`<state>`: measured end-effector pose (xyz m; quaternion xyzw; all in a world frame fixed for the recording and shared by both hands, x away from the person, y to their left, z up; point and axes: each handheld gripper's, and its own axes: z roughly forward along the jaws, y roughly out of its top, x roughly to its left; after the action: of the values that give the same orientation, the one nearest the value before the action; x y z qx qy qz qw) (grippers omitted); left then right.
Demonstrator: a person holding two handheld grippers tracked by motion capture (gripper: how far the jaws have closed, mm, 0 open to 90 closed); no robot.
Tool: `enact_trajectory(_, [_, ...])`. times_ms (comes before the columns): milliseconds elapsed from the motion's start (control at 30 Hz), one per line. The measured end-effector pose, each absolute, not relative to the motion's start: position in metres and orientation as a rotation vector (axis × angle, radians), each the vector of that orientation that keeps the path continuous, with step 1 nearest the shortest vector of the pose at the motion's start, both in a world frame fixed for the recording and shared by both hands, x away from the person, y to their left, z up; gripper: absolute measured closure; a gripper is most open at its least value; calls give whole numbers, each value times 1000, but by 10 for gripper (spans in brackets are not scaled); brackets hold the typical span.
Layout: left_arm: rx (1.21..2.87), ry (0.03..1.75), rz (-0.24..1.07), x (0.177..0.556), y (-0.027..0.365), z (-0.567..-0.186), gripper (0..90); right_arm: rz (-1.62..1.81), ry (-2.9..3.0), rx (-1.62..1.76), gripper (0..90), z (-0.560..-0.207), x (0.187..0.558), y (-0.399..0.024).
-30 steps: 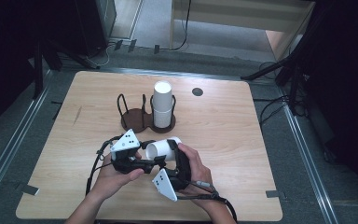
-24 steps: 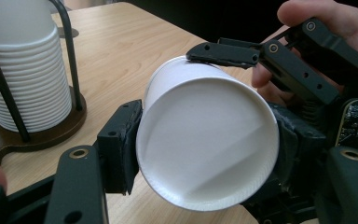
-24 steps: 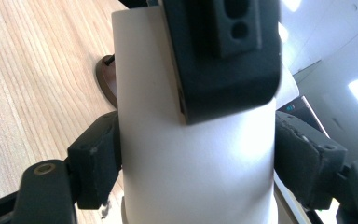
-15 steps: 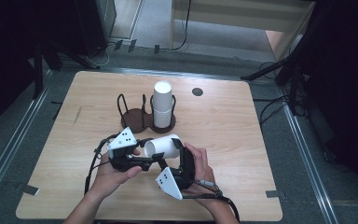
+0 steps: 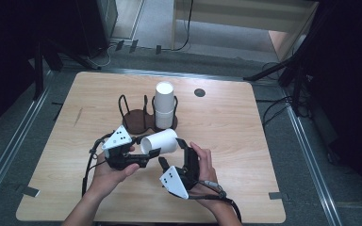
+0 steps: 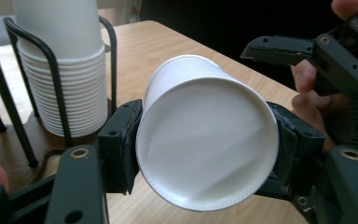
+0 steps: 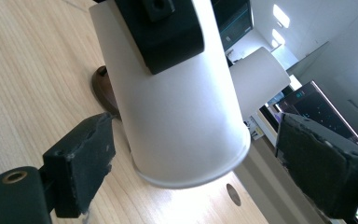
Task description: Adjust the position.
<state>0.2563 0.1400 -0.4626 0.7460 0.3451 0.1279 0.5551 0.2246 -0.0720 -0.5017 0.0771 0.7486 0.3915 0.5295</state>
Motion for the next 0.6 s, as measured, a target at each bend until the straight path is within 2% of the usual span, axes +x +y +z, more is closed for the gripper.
enact_trajectory(333, [1693,834,387,258,151,-463,350,1021,1799,295,93,-496,226,-75])
enact_trajectory(600, [1639,839,398,259,157,-464,350,1103,1810,410,79,-490,229,-79])
